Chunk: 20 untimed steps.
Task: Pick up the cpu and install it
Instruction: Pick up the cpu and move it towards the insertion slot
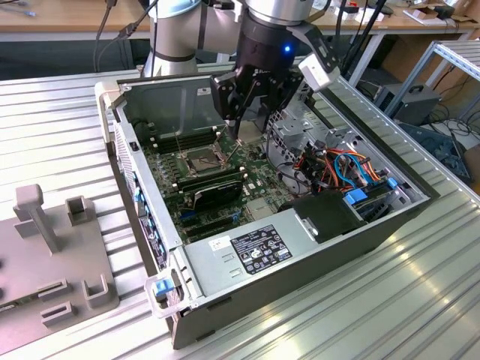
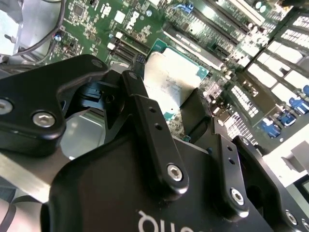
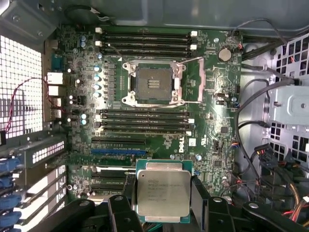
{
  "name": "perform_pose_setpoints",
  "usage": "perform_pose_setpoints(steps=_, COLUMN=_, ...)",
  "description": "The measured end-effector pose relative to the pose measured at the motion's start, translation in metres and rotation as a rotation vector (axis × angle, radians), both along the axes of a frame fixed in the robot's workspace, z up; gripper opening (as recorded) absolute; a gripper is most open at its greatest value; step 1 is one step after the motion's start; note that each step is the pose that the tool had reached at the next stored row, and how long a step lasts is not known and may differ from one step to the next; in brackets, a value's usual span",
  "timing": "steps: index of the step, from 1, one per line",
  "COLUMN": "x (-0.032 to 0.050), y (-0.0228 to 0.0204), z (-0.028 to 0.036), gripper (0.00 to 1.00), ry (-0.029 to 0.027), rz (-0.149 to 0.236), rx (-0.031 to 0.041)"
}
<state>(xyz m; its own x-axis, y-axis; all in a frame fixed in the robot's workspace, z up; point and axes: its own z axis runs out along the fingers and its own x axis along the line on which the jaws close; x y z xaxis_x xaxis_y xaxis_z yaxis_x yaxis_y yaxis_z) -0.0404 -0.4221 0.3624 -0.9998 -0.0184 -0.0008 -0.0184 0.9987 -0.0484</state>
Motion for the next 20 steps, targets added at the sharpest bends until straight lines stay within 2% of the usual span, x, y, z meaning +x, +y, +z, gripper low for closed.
perform_pose_setpoints(steps=3, x=-0.0008, y=0.0032, z=-0.001, gripper=0.55, ry=-0.0001, rz=0.0, rx=0.0)
perform_pose_setpoints(steps=15, x=-0.0012, y=0.0051, z=-0.0015, gripper=0.55, ry=0.0, rz=0.0, rx=-0.0001)
perform_pose_setpoints(steps=20, x=-0.0014, y=0.0096, z=-0.0021, gripper=0.55, ry=0.0, rz=0.0, rx=-0.0001)
